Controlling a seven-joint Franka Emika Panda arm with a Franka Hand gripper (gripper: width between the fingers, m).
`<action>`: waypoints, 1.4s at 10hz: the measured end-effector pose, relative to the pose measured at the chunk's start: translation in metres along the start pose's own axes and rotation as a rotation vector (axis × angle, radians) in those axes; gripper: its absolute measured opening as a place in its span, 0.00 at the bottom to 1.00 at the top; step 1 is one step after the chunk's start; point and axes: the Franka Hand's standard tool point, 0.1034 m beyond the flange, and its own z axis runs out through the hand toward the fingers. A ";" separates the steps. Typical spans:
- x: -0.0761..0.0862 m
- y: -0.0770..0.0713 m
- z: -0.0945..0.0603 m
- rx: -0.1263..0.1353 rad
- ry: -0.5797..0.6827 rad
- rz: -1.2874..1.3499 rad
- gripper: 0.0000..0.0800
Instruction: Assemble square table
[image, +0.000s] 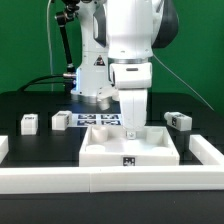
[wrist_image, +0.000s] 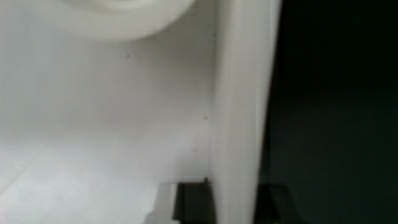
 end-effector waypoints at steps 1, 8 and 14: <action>0.000 0.000 0.000 0.000 -0.002 -0.018 0.07; 0.008 0.008 -0.002 0.020 -0.002 -0.037 0.07; 0.035 0.025 0.002 -0.007 0.023 -0.076 0.07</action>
Offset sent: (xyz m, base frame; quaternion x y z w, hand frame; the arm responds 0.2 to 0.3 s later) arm 0.0000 0.0000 0.0000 0.0000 0.0000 0.0000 1.0000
